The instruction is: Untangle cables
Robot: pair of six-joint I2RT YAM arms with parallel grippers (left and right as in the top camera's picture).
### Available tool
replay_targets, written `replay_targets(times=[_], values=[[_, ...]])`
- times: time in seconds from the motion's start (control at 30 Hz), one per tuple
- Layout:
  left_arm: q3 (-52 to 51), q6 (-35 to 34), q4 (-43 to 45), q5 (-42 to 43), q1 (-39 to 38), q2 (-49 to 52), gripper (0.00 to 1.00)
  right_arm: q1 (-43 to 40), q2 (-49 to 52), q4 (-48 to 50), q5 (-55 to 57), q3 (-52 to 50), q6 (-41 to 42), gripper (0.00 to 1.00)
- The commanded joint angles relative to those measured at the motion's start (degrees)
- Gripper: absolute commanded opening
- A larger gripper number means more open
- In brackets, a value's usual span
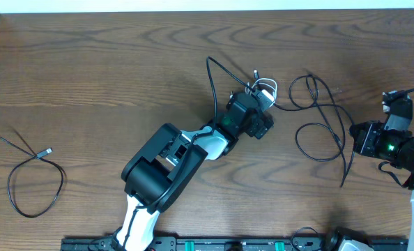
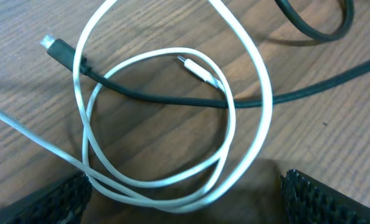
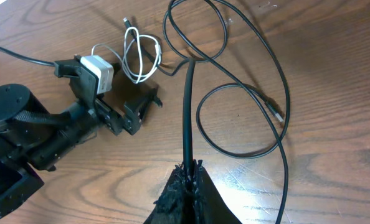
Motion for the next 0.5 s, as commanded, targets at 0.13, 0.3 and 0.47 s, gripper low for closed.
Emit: replay_targets(times=[0.13, 0.3, 0.47], values=[[-0.2, 1.7, -0.2, -2.6, 1.1, 3.6, 0.38, -0.1, 0.3, 0.0, -0.2, 0.7, -1.1, 0.01], [-0.2, 2.6, 0.2, -2.6, 1.2, 3.6, 0.07, -0.1, 0.3, -0.3, -0.2, 0.7, -1.1, 0.01], [-0.1, 2.5, 1.6, -9.1, 1.2, 3.6, 0.08, -0.1, 0.3, -0.3, -0.2, 0.7, -1.1, 0.01]])
